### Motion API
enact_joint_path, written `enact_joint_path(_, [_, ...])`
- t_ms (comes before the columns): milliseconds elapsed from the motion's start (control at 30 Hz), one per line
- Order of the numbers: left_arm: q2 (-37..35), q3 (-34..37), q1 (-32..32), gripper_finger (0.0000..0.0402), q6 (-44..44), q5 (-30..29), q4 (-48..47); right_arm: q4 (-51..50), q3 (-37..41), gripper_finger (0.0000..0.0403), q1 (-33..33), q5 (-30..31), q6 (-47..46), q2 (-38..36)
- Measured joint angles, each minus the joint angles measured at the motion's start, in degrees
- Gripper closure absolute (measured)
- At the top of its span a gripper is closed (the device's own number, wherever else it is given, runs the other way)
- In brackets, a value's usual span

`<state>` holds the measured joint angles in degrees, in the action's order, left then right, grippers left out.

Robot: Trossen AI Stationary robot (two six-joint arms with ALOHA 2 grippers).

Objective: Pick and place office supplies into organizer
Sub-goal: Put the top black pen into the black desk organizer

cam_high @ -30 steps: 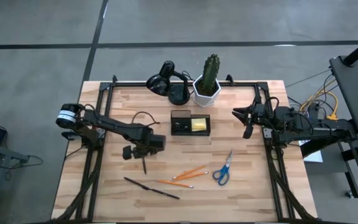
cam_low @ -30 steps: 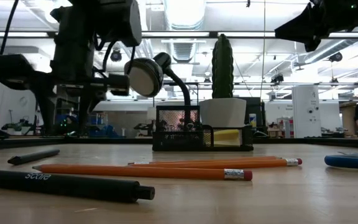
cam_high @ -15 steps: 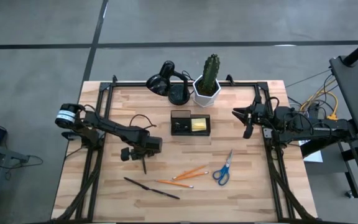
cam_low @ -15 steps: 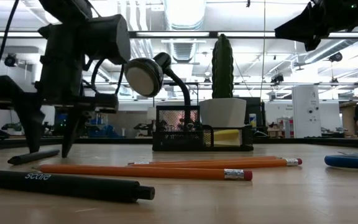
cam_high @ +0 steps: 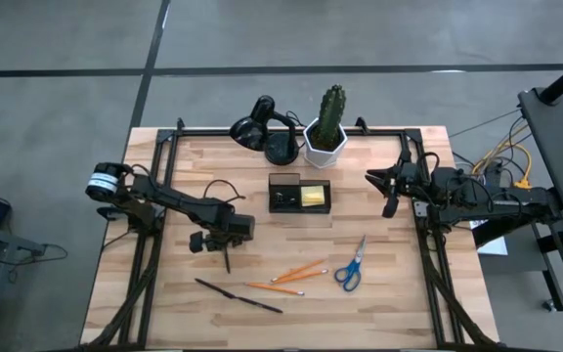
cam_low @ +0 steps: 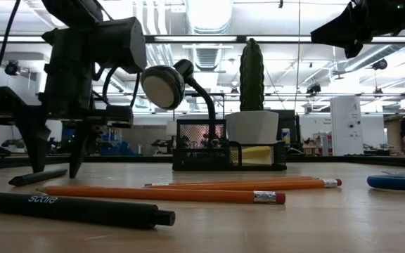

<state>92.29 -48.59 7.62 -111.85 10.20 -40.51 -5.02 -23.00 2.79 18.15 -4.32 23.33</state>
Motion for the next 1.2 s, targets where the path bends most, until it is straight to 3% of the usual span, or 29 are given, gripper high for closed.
enact_joint_path(333, [0.0, 0.4, 0.0, 0.0239, 0.3, 0.4, -0.1, 1.3, 0.0, 0.0346, 0.0, 0.0, -0.2, 0.0])
enact_joint_path(933, [0.1, 1.1, 0.0, 0.0382, 5.8, 1.6, 1.5, 1.6, 0.0, 0.0346, 0.0, 0.0, 0.0, 0.0])
enact_joint_path(1200, [-0.2, 1.2, 0.0, 0.0384, 7.6, 2.2, 1.5, 1.5, 0.0, 0.0346, 0.0, 0.0, 0.1, 0.0])
